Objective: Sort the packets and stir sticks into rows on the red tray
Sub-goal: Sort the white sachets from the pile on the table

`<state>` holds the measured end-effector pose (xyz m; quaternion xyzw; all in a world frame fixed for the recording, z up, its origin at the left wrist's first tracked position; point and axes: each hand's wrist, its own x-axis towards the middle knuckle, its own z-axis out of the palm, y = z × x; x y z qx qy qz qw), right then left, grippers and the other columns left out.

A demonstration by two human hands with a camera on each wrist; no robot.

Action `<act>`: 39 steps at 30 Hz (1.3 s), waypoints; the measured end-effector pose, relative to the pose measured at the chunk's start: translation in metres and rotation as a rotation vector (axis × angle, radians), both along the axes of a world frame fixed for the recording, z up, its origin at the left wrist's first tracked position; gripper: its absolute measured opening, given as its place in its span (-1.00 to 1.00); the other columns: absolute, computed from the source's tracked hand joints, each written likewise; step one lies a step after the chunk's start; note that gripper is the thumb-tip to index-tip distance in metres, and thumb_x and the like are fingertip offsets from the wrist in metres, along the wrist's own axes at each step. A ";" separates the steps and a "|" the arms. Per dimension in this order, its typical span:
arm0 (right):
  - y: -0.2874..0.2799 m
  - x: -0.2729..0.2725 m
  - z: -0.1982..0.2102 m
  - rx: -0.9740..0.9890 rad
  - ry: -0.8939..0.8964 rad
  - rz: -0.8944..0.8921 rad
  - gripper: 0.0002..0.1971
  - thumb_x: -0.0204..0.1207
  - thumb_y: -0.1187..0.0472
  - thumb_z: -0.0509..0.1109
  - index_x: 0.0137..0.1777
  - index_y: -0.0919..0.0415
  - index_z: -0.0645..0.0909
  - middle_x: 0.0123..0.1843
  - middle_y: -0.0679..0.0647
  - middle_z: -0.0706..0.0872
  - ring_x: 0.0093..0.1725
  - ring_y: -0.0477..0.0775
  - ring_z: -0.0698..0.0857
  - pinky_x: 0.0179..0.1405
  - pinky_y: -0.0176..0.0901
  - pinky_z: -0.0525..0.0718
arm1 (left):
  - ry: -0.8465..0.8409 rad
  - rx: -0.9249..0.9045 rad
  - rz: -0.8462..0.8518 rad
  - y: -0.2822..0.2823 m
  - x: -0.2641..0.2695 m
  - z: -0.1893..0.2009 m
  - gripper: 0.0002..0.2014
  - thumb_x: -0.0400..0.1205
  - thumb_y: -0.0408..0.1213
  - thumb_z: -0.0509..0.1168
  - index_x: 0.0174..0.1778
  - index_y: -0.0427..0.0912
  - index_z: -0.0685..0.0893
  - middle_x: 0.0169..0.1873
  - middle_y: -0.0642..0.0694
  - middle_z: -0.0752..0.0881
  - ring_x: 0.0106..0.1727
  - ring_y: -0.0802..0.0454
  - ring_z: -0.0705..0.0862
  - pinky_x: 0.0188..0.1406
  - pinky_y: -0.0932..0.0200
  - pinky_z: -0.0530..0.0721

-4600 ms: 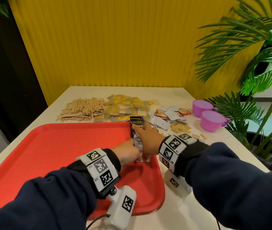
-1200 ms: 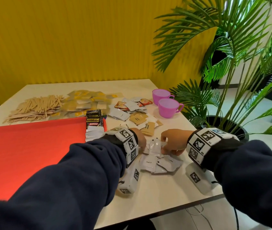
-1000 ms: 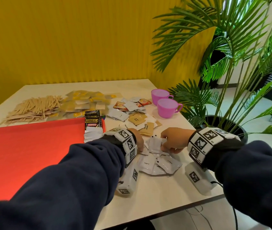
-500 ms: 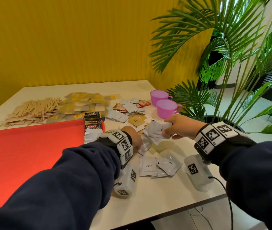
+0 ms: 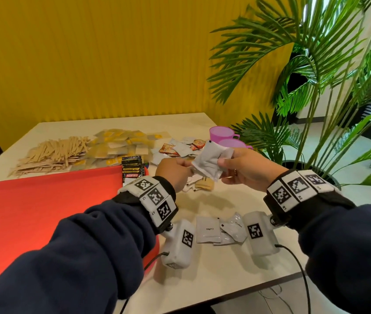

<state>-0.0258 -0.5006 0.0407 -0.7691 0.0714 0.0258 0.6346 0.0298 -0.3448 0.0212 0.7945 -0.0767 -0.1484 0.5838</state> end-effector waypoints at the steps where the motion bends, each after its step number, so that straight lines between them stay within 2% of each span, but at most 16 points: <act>1: 0.003 0.001 0.000 -0.006 -0.012 0.008 -0.84 0.66 0.36 0.19 -0.04 0.15 0.56 -0.24 0.04 0.66 -0.32 -0.04 0.57 -0.28 -0.24 0.58 | 0.043 -0.049 0.000 0.001 -0.001 0.002 -0.80 0.63 -0.47 0.22 -0.27 -0.19 0.65 -0.43 -0.07 0.60 -0.47 0.09 0.52 -0.56 0.36 0.44; 3: 0.007 0.002 0.001 -0.029 -0.031 -0.002 -0.85 0.66 0.36 0.18 0.02 0.14 0.56 -0.18 0.05 0.67 -0.30 -0.05 0.57 -0.30 -0.26 0.55 | 0.142 -0.144 0.002 0.003 -0.005 0.006 -0.74 0.66 -0.47 0.11 -0.30 -0.20 0.58 -0.44 -0.12 0.62 -0.50 0.06 0.56 -0.63 0.38 0.42; 6: 0.010 0.002 0.004 -0.036 -0.052 -0.029 -0.79 0.66 0.39 0.17 -0.04 0.09 0.57 -0.17 0.03 0.68 -0.26 -0.05 0.60 -0.28 -0.25 0.54 | 0.235 -0.325 0.006 0.007 -0.010 0.009 -0.79 0.62 -0.44 0.06 -0.22 -0.29 0.58 -0.35 -0.20 0.68 -0.39 -0.05 0.65 -0.43 0.24 0.54; 9: 0.013 0.001 0.006 -0.046 -0.063 0.012 -0.78 0.64 0.41 0.18 0.00 0.11 0.60 -0.14 0.04 0.70 -0.20 -0.03 0.64 -0.21 -0.22 0.59 | 0.220 -0.426 -0.040 0.009 -0.012 0.007 -0.85 0.61 -0.31 0.16 -0.18 -0.25 0.61 -0.24 -0.19 0.69 -0.32 -0.08 0.68 -0.25 0.14 0.64; 12: 0.016 0.002 0.005 -0.064 -0.086 -0.010 -0.75 0.63 0.40 0.20 0.21 0.17 0.57 -0.02 0.13 0.72 -0.13 0.05 0.66 -0.12 -0.12 0.61 | 0.156 -0.360 -0.134 0.012 -0.013 0.008 -0.92 0.61 -0.36 0.26 -0.07 -0.26 0.65 -0.26 -0.17 0.66 -0.33 0.00 0.63 -0.45 0.28 0.60; 14: 0.018 0.004 0.006 -0.075 -0.117 -0.105 -0.75 0.64 0.39 0.20 0.25 0.22 0.55 -0.10 0.15 0.69 -0.24 0.03 0.62 -0.23 -0.16 0.60 | 0.118 -0.313 -0.139 0.015 -0.010 0.007 -0.94 0.62 -0.40 0.27 -0.15 -0.24 0.63 -0.30 -0.14 0.65 -0.34 0.04 0.60 -0.52 0.36 0.59; 17: 0.015 0.005 0.010 -0.007 -0.152 -0.220 -0.80 0.64 0.39 0.16 0.14 0.22 0.56 -0.27 0.09 0.66 -0.38 -0.06 0.58 -0.37 -0.27 0.53 | 0.075 -0.292 -0.081 0.018 -0.006 0.004 -0.89 0.62 -0.37 0.29 -0.24 -0.20 0.62 -0.35 -0.11 0.64 -0.40 0.06 0.57 -0.51 0.34 0.58; 20: 0.011 0.001 0.012 0.081 -0.122 -0.171 -0.80 0.62 0.40 0.18 0.08 0.16 0.59 -0.22 0.08 0.70 -0.29 -0.02 0.63 -0.29 -0.22 0.55 | 0.037 -0.284 -0.003 0.020 -0.001 0.001 -0.82 0.61 -0.35 0.32 -0.32 -0.20 0.58 -0.41 -0.14 0.52 -0.46 0.03 0.47 -0.42 0.24 0.53; 22: 0.014 -0.001 0.010 0.059 -0.088 -0.117 -0.80 0.60 0.41 0.21 0.10 0.18 0.59 -0.20 0.07 0.69 -0.28 -0.01 0.64 -0.28 -0.21 0.58 | 0.026 -0.280 0.008 0.021 0.000 -0.001 -0.81 0.61 -0.35 0.32 -0.33 -0.21 0.58 -0.42 -0.15 0.51 -0.48 0.02 0.45 -0.38 0.19 0.50; 26: 0.021 0.004 0.004 -0.025 -0.108 -0.160 -0.86 0.57 0.46 0.24 -0.09 0.24 0.57 -0.33 0.09 0.56 -0.42 -0.05 0.52 -0.40 -0.26 0.56 | 0.032 -0.293 -0.079 0.020 -0.005 0.002 -0.86 0.58 -0.49 0.32 -0.24 -0.18 0.62 -0.37 -0.14 0.58 -0.43 0.03 0.48 -0.38 0.23 0.55; 29: 0.020 0.007 0.003 -0.103 -0.142 -0.146 -0.89 0.55 0.46 0.28 0.01 0.32 0.59 -0.16 0.26 0.63 -0.25 0.10 0.59 -0.27 -0.19 0.62 | 0.044 -0.268 -0.168 0.021 -0.007 0.003 -0.77 0.53 -0.60 0.31 -0.22 -0.15 0.60 -0.36 -0.13 0.61 -0.43 0.02 0.50 -0.37 0.24 0.55; 31: 0.021 0.007 0.003 -0.159 -0.148 -0.101 -0.88 0.53 0.46 0.32 -0.01 0.28 0.61 -0.10 0.31 0.67 -0.18 0.15 0.62 -0.19 -0.11 0.63 | 0.067 -0.225 -0.244 0.023 -0.007 0.004 -0.77 0.51 -0.60 0.33 -0.14 -0.14 0.63 -0.30 -0.09 0.65 -0.37 0.05 0.57 -0.41 0.29 0.60; 33: 0.023 0.006 0.004 -0.226 -0.149 -0.062 -0.83 0.51 0.46 0.35 -0.10 0.16 0.60 -0.17 0.24 0.70 -0.23 0.12 0.61 -0.25 -0.14 0.60 | 0.080 -0.198 -0.284 0.024 -0.008 0.005 -0.79 0.53 -0.54 0.35 -0.07 -0.12 0.65 -0.27 -0.05 0.68 -0.33 0.09 0.60 -0.43 0.36 0.62; 35: 0.024 0.006 0.004 -0.253 -0.152 -0.061 -0.79 0.52 0.45 0.35 -0.14 0.10 0.58 -0.28 0.15 0.69 -0.36 0.02 0.60 -0.33 -0.21 0.57 | 0.072 -0.178 -0.292 0.024 -0.007 0.005 -0.81 0.57 -0.48 0.33 -0.03 -0.08 0.64 -0.22 -0.04 0.69 -0.29 0.10 0.62 -0.37 0.35 0.63; 37: 0.024 0.005 0.007 -0.205 -0.165 -0.114 -0.82 0.57 0.43 0.27 -0.18 0.16 0.55 -0.38 0.11 0.63 -0.50 -0.10 0.56 -0.40 -0.28 0.53 | 0.065 -0.158 -0.295 0.023 -0.007 0.004 -0.80 0.61 -0.47 0.29 -0.02 -0.06 0.63 -0.15 -0.06 0.69 -0.22 0.08 0.63 -0.24 0.25 0.63; 39: 0.021 0.005 0.012 -0.136 -0.181 -0.192 -0.79 0.62 0.40 0.18 -0.23 0.21 0.50 -0.42 0.11 0.53 -0.52 -0.08 0.47 -0.46 -0.29 0.44 | 0.062 -0.135 -0.273 0.022 -0.007 0.004 -0.83 0.64 -0.45 0.25 0.01 -0.07 0.58 -0.06 -0.12 0.67 -0.18 0.04 0.62 -0.20 0.18 0.62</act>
